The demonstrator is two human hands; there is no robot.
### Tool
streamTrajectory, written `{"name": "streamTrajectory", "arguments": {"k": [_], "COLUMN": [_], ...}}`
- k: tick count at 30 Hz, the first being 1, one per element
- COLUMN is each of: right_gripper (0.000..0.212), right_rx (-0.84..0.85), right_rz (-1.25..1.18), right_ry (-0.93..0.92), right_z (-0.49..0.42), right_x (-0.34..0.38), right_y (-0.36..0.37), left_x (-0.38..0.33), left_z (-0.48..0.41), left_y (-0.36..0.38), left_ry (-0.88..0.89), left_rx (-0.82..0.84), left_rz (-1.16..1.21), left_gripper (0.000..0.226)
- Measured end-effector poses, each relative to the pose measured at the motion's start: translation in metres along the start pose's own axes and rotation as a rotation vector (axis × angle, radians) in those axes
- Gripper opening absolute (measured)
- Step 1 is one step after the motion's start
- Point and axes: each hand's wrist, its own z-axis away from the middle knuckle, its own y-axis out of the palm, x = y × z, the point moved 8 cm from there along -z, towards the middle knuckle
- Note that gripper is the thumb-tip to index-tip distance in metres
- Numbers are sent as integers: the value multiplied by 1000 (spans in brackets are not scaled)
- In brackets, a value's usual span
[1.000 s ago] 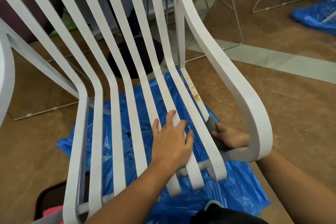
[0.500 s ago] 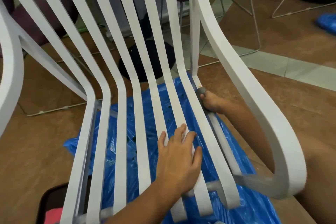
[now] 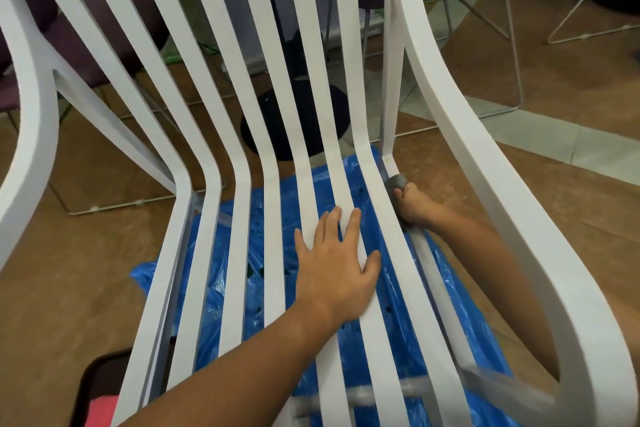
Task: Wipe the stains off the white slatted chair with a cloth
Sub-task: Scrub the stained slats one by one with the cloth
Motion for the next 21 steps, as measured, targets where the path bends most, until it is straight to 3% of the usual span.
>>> {"name": "streamTrajectory", "arguments": {"k": [4,8,16,21], "right_gripper": [46,39,38,54], "right_rx": [-10,13,3,-18], "right_rz": [-24,-221,-421,-321], "right_ry": [-17,29,-58,-64], "right_z": [-14,-27,-38,-56], "right_x": [19,40,55,15], "right_y": [-12,-25,-22,-4], "left_x": [2,1,3,2], "left_z": [-1,0,-3,-3], "left_y": [-1,-2,0,0], "left_ry": [9,7,-6,-13], "left_rx": [-3,-6,7,20], "left_rz": [-26,1,19,9], "left_gripper": [72,73,72,69]}}
